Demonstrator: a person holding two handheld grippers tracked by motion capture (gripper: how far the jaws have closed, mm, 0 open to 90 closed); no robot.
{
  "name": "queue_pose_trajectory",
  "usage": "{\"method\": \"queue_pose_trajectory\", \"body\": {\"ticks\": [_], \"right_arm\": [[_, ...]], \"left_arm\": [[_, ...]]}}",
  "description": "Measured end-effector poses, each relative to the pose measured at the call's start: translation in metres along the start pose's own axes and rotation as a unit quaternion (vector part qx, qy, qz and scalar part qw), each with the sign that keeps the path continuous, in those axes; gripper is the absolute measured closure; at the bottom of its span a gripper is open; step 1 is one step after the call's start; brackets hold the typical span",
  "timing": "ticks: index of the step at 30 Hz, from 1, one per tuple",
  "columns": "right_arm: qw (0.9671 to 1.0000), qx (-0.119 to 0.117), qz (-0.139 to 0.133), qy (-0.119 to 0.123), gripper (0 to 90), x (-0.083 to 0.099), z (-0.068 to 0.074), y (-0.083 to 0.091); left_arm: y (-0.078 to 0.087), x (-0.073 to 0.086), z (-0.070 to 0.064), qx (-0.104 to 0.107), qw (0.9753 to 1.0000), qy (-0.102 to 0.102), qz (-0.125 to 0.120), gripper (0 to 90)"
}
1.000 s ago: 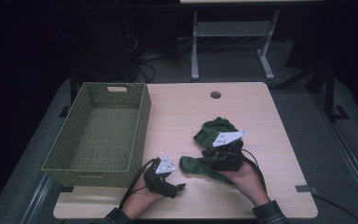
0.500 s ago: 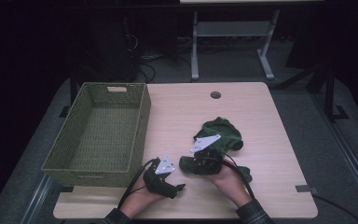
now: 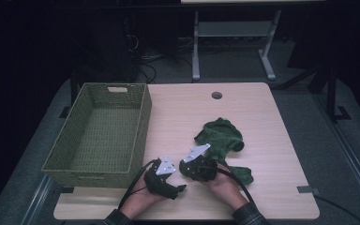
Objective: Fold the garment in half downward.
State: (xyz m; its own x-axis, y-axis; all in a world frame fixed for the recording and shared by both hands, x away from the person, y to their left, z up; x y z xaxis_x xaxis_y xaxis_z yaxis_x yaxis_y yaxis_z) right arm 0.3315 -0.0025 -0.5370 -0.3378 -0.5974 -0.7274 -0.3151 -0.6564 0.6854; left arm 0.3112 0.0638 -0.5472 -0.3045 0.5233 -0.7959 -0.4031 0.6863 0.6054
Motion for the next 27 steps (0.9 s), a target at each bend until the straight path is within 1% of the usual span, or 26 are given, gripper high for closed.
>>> {"method": "queue_pose_trajectory", "body": {"ticks": [2,3,4,5,6,7,8,11,12,14,15,17,21,24,25,27], "right_arm": [[0.9998,-0.015,-0.001,-0.015,85.3,0.002,0.002,0.004],[0.9996,-0.019,-0.006,-0.019,85.5,0.002,0.003,0.006],[0.9991,-0.028,-0.014,-0.030,85.5,0.000,0.005,0.009],[0.9984,-0.035,-0.022,-0.039,85.5,-0.001,0.006,0.013],[0.9979,-0.040,-0.033,-0.038,85.5,-0.004,0.006,0.018],[0.9963,-0.049,-0.051,-0.049,85.5,-0.011,0.009,0.027],[0.9962,-0.050,-0.057,-0.044,85.5,-0.012,0.008,0.029],[0.9935,-0.062,-0.081,-0.051,85.5,-0.020,0.010,0.038],[0.9919,-0.072,-0.089,-0.056,85.5,-0.022,0.012,0.042],[0.9899,-0.083,-0.100,-0.057,85.3,-0.026,0.015,0.047],[0.9889,-0.087,-0.107,-0.054,85.3,-0.028,0.016,0.049],[0.9891,-0.081,-0.112,-0.051,85.1,-0.030,0.016,0.054],[0.9883,-0.063,-0.122,-0.065,84.6,-0.026,0.004,0.067],[0.9879,-0.048,-0.129,-0.071,84.1,-0.021,-0.004,0.078],[0.9879,-0.045,-0.131,-0.070,84.0,-0.020,-0.006,0.081],[0.9869,-0.040,-0.135,-0.080,83.4,-0.014,-0.009,0.089]], "left_arm": [[0.000,0.000,0.000,0.000,1.0000,0.000,0.000,12.5],[0.000,0.000,0.000,0.000,1.0000,0.000,0.000,12.5],[0.000,-0.001,-0.001,-0.001,1.0000,0.004,-0.003,12.5],[0.000,0.000,0.000,-0.001,1.0000,0.001,0.000,12.5],[0.000,0.000,0.000,0.000,1.0000,0.000,0.000,12.5],[0.000,0.000,0.000,0.001,1.0000,0.003,-0.002,12.4],[0.000,0.000,-0.001,0.001,1.0000,0.004,-0.002,12.5],[0.000,0.000,-0.001,0.001,1.0000,0.004,-0.002,12.5],[0.000,0.000,-0.001,0.001,1.0000,0.004,-0.002,12.5],[0.000,0.000,-0.001,0.001,1.0000,0.003,-0.002,12.5],[0.000,0.000,0.000,0.001,1.0000,0.002,-0.002,12.5],[0.000,0.000,-0.001,0.001,1.0000,0.003,-0.001,12.4],[0.000,0.000,-0.001,0.001,1.0000,0.004,-0.002,12.5],[0.000,0.000,-0.001,0.002,1.0000,0.004,-0.002,12.5],[0.000,0.000,-0.001,0.002,1.0000,0.004,-0.002,12.5],[0.000,0.000,-0.001,0.002,1.0000,0.003,-0.002,12.5]]}}
Point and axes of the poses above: each handheld gripper's, and its own axes: y roughly backward along the jaws, x roughly out of its underside, z roughly to its left, the point moved 10 cm from there along -y, roughly forward along the jaws, and after that the axes turned 7 degrees about -z, right-handed, at the moved point
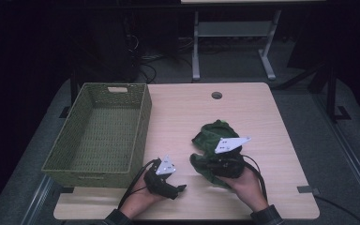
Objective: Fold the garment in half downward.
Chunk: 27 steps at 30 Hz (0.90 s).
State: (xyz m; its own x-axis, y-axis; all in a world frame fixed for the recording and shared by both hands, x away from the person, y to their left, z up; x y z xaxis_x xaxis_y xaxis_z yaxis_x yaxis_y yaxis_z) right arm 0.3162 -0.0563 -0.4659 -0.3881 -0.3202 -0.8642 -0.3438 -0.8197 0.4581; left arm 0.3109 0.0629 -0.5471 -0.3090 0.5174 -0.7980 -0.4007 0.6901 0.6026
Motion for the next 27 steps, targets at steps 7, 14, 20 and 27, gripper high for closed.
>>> {"method": "queue_pose_trajectory", "body": {"ticks": [7,14,20,27], "right_arm": [[0.9995,0.028,0.009,-0.015,86.6,0.022,-0.015,0.023],[0.9966,0.070,0.040,-0.020,89.8,0.048,-0.030,0.036],[0.9937,0.102,0.044,-0.018,89.5,0.054,-0.041,0.053],[0.9942,0.107,0.002,-0.014,89.6,0.033,-0.046,0.068]], "left_arm": [[0.000,0.000,0.000,0.000,1.0000,-0.002,0.000,12.5],[0.000,0.000,0.000,0.000,1.0000,0.001,-0.001,12.5],[0.000,0.000,0.000,0.001,1.0000,-0.002,0.001,12.5],[0.000,0.000,0.000,0.001,1.0000,-0.001,0.001,12.5]]}}
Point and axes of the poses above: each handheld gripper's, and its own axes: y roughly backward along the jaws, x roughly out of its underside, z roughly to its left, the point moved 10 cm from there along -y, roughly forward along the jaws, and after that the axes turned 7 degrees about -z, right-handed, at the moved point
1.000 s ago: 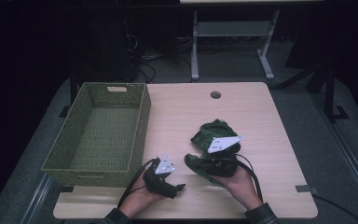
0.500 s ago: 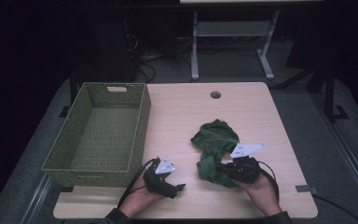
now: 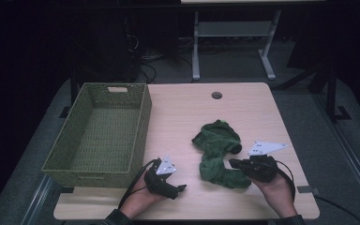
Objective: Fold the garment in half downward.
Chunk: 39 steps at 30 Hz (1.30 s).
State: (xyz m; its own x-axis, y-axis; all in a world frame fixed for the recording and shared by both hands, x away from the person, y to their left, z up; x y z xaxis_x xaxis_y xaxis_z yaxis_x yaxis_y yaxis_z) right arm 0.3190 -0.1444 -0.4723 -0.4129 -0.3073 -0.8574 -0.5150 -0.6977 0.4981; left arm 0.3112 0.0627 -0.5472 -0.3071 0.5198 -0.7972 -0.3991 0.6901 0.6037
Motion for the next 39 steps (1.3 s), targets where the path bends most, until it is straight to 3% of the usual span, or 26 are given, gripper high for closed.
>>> {"method": "queue_pose_trajectory", "body": {"ticks": [3,6,11,13,24,35,39], "right_arm": [[0.9996,-0.022,-0.019,0.004,89.6,-0.017,0.009,0.000],[0.9992,-0.033,-0.015,0.013,89.7,-0.022,0.015,-0.008],[0.9989,-0.034,0.025,0.020,89.7,-0.004,0.015,-0.032],[0.9982,-0.033,0.049,0.011,89.7,0.005,0.015,-0.043],[0.9933,-0.046,0.100,0.034,90.0,0.021,0.022,-0.081],[0.9931,-0.047,0.101,0.035,89.1,0.024,0.023,-0.084],[0.9952,-0.040,0.085,0.026,76.0,0.016,0.021,-0.077]], "left_arm": [[0.000,0.000,0.000,0.000,1.0000,-0.001,-0.001,12.5],[0.000,-0.001,0.001,-0.001,1.0000,-0.003,-0.001,12.5],[0.000,0.000,0.000,-0.001,1.0000,-0.001,-0.001,12.5],[0.000,0.000,0.000,0.000,1.0000,0.000,0.000,12.5],[0.000,0.000,0.001,0.000,1.0000,-0.003,0.000,12.5],[0.000,0.000,0.001,0.000,1.0000,-0.003,0.000,12.5],[-0.001,0.000,0.000,0.000,1.0000,0.000,0.000,12.5]]}}
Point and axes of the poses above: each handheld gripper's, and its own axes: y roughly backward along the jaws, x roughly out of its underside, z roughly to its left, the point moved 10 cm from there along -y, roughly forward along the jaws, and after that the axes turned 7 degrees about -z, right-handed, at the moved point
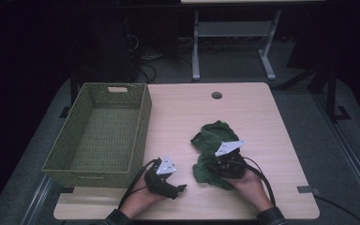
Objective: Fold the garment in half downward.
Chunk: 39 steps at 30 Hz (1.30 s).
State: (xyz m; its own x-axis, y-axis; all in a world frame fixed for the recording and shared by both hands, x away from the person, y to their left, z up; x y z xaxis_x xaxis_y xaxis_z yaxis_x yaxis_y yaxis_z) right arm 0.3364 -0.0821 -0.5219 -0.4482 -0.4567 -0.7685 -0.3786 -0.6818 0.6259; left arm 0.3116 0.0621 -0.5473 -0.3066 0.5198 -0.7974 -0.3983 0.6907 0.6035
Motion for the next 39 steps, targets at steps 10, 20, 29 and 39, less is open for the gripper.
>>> {"method": "queue_pose_trajectory", "body": {"ticks": [10,20,29,39], "right_arm": [[0.9987,0.032,-0.039,-0.011,54.2,-0.002,-0.017,0.038],[0.9973,0.047,-0.050,-0.025,49.0,0.029,-0.028,0.069],[0.9958,0.055,-0.063,-0.038,46.3,0.062,-0.036,0.096],[0.9974,0.034,-0.044,-0.046,46.3,0.095,-0.024,0.103]], "left_arm": [[0.000,0.000,0.000,0.000,1.0000,0.001,0.000,12.5],[0.000,0.000,0.000,0.000,1.0000,0.001,0.000,12.5],[0.000,0.000,0.000,0.000,1.0000,0.001,-0.001,12.5],[0.000,0.000,0.000,0.000,1.0000,0.000,0.000,12.5]]}}
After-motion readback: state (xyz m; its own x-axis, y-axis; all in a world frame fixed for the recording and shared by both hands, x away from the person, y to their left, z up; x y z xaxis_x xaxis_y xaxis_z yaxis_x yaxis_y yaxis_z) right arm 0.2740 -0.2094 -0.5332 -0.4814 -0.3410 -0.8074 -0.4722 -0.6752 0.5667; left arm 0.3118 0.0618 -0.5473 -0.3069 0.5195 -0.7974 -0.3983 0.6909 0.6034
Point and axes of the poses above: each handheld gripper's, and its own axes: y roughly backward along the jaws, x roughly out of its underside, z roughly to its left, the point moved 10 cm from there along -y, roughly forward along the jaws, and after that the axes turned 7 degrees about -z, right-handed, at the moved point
